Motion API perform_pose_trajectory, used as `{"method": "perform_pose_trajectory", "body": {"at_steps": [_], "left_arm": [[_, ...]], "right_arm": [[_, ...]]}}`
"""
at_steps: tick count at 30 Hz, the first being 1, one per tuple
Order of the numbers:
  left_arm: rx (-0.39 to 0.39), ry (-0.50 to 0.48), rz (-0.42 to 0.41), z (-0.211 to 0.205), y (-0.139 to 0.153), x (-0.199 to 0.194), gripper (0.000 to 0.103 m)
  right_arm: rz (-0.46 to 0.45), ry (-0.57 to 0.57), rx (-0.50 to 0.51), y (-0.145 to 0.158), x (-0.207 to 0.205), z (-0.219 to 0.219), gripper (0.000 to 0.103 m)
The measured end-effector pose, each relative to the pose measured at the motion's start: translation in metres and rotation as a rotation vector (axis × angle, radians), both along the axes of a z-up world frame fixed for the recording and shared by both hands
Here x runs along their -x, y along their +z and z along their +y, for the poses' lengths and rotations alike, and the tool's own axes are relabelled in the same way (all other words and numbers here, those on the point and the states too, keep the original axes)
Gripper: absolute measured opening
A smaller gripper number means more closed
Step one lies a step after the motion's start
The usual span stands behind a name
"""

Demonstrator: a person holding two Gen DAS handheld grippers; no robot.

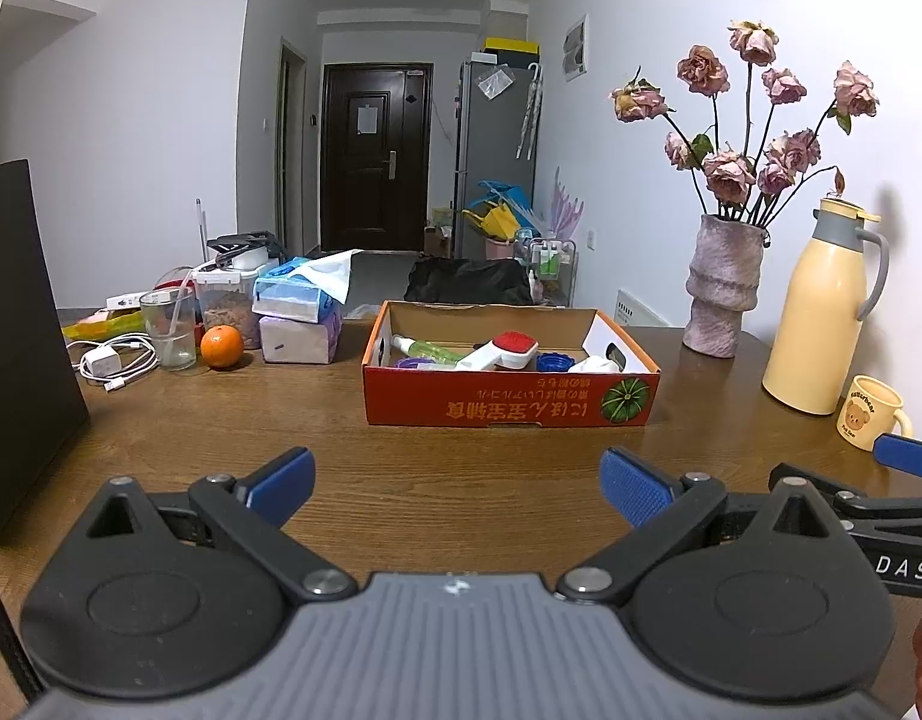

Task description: Organize rigid objects

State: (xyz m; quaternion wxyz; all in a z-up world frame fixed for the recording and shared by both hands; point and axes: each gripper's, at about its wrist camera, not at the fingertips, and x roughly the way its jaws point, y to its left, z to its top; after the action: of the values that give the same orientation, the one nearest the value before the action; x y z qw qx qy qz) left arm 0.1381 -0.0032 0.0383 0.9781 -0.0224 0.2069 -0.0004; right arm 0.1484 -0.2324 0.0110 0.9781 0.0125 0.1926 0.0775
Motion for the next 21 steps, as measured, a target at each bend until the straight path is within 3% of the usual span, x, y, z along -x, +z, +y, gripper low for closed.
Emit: {"method": "perform_pose_trajectory", "body": {"at_steps": [21], "left_arm": [[0.005, -0.006, 0.002, 0.0048, -0.0017, -0.0011, 0.103]], "right_arm": [[0.002, 0.001, 0.000, -0.0006, -0.0009, 0.0007, 0.103]]}}
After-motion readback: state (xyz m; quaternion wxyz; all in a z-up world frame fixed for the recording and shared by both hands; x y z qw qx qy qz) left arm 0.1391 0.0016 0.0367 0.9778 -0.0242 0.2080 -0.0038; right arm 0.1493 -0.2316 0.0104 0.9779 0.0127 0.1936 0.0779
